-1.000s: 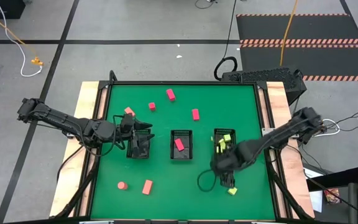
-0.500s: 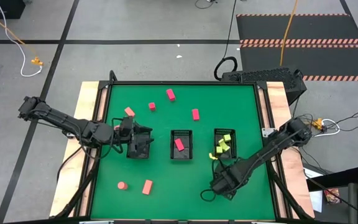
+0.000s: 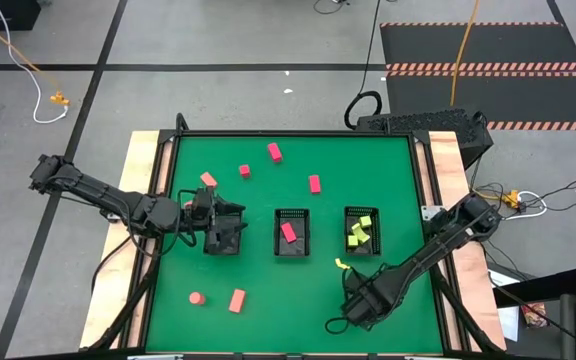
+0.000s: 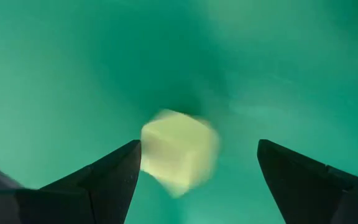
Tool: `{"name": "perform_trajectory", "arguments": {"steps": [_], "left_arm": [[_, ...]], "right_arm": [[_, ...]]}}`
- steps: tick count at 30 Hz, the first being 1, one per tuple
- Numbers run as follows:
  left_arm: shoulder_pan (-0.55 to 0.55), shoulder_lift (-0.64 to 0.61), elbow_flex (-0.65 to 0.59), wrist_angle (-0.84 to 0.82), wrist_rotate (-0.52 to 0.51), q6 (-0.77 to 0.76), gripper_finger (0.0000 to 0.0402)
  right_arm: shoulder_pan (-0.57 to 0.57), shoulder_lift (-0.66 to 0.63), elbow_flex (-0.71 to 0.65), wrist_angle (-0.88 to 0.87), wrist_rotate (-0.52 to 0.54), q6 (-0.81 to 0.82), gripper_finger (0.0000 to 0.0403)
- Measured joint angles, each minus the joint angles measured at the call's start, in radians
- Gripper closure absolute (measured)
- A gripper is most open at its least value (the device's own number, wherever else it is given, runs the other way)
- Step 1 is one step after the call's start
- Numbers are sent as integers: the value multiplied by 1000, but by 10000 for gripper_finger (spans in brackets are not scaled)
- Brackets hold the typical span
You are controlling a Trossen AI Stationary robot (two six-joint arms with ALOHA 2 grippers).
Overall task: Sort & place blocks by color
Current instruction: Put the green block into the right black basket
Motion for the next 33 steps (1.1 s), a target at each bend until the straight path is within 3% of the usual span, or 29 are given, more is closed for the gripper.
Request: {"name": "perform_trajectory", "arguments": {"steps": [5, 10, 14, 19, 20, 26, 33], "left_arm": [[-3, 0, 0, -3, -1, -8, 147], [-21, 0, 0, -17, -2, -17, 147], [-32, 0, 0, -18, -3, -24, 147], [-44, 0, 0, -13, -3, -25, 147], [-45, 0, 0, -10, -3, -25, 147], [-45, 0, 0, 3, -3, -26, 147], [-44, 0, 0, 21, -18, -14, 147]], "right_arm": [[16, 2, -79, 167, -3, 42, 90], [15, 1, -105, 172, 13, 56, 115], [16, 1, -106, 171, 47, 60, 168], [15, -6, -104, 160, 54, 32, 274], [15, -13, -100, 155, 68, 20, 280], [-6, -119, -40, 116, 185, -74, 280], [-143, -298, -29, -89, 355, -181, 280]]}}
